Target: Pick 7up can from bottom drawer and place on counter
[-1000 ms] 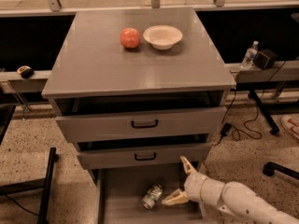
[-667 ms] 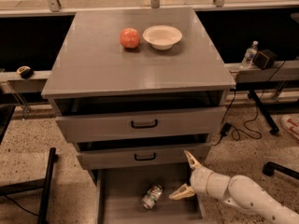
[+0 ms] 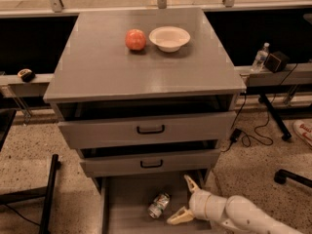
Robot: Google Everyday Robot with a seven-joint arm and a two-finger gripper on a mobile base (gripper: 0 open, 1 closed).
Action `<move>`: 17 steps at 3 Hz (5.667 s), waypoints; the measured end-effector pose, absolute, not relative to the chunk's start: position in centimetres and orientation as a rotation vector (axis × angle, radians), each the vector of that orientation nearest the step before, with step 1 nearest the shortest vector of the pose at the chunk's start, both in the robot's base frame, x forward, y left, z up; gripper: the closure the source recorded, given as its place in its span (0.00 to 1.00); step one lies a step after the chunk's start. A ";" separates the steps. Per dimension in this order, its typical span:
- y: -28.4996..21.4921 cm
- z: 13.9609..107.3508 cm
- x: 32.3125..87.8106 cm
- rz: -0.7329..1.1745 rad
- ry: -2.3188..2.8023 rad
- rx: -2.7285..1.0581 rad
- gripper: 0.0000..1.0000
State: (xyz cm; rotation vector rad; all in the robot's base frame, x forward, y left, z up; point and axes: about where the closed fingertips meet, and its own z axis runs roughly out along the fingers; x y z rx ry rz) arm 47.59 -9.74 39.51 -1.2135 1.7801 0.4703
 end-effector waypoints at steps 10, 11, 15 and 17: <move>-0.2 18.5 52.2 0.622 1.790 -0.993 0.00; 0.6 18.0 52.7 0.564 1.843 -1.059 0.00; -0.3 15.9 54.4 0.549 1.936 -1.048 0.00; -1.6 14.6 54.7 0.533 1.961 -1.020 0.02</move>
Offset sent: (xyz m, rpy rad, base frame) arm -0.0465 0.0507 -0.1019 0.2208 0.2021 0.3030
